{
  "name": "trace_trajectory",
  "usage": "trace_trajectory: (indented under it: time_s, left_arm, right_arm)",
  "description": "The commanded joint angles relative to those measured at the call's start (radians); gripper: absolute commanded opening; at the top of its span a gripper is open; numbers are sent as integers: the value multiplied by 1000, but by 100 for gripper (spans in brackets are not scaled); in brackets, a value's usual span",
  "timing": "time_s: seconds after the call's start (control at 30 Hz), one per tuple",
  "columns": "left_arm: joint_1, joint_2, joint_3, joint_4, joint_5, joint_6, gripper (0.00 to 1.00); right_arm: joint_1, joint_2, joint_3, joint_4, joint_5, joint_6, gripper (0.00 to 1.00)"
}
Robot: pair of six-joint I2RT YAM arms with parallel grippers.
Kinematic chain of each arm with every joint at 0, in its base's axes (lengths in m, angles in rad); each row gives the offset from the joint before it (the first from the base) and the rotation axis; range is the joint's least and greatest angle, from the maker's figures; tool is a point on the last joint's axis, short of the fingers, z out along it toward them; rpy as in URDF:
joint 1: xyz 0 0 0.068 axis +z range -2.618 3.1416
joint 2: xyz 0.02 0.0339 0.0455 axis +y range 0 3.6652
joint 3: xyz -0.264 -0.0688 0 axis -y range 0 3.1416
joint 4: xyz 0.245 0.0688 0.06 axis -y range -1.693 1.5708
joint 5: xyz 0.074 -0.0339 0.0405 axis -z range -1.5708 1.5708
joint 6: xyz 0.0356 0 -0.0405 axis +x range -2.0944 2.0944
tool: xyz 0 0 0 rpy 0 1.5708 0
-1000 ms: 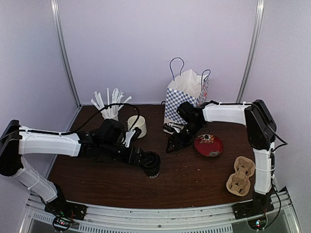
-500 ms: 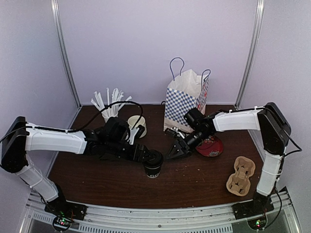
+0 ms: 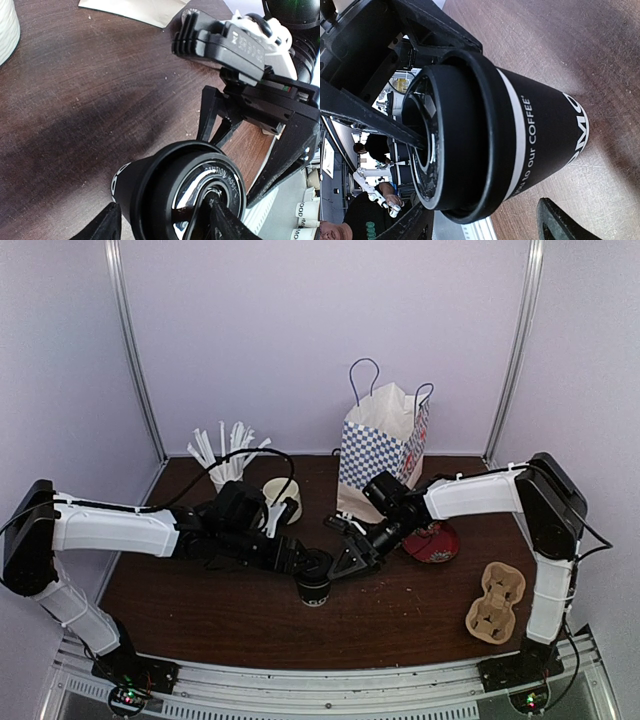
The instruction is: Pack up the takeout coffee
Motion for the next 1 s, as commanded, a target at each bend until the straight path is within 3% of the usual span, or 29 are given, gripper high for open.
trace_trajectory:
  time_s: [0.0, 0.17, 0.37, 0.53, 0.7, 0.83, 0.97]
  left_arm:
    - [4, 39, -2, -88, -29, 12, 62]
    - [2, 42, -3, -93, -29, 16, 62]
    - [3, 39, 5, -112, -43, 20, 62]
    - [2, 17, 33, -120, -49, 66, 65]
    - [3, -20, 127, -127, -45, 164, 79]
    - [2, -40, 239, -192, -58, 245, 84]
    - [2, -42, 341, -324, -121, 324, 84]
  right_arm:
    - [4, 14, 17, 25, -2, 23, 73]
    - [4, 64, 20, 45, 76, 85, 69]
    - [1, 139, 42, -142, 379, 22, 64]
    - [-2, 133, 98, -123, 199, 3, 66]
    - [-13, 77, 236, -191, -16, -83, 75]
    - [-27, 2, 255, -235, -13, -121, 83]
    - [-42, -61, 280, -360, 86, -244, 88]
